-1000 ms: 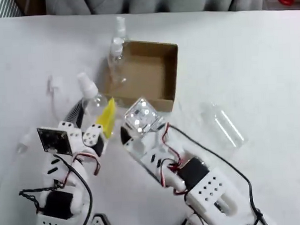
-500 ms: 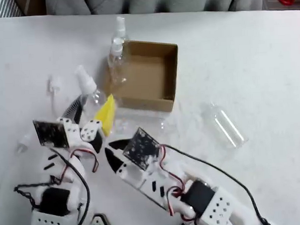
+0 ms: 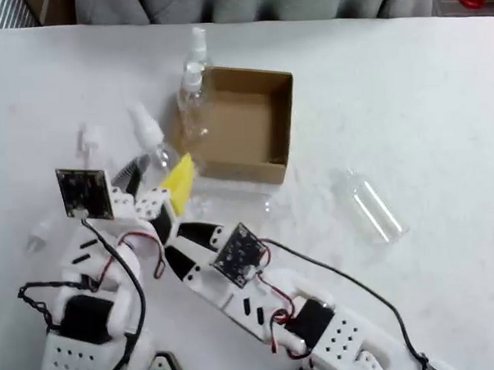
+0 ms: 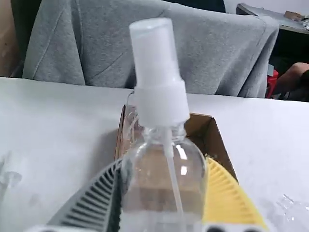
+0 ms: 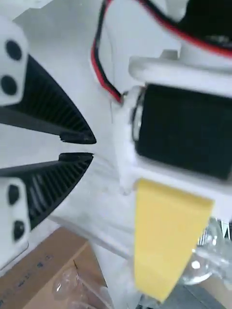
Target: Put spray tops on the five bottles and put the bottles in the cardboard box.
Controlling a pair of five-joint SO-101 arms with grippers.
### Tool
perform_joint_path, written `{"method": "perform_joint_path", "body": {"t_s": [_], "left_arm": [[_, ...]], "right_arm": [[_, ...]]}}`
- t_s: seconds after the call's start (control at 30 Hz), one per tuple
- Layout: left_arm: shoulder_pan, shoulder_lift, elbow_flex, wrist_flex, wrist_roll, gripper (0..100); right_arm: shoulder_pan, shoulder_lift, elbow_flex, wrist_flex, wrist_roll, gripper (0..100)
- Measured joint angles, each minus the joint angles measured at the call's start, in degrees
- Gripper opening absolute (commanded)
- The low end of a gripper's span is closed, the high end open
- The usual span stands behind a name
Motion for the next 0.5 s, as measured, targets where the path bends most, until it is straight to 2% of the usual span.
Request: {"method": "perform_joint_path", "body": {"t_s": [0.2,0.5], "left_arm": [[1.32,-4.48,0.0,4.75,0.0,2],[1.41,-5.54,0.0,5.63,0.26,2]], "right_arm": [[0.35,7.03,0.0,-6.59,0.0,1.5],[4.13,8.62,0.0,-8.0,0.0,1.5]]}}
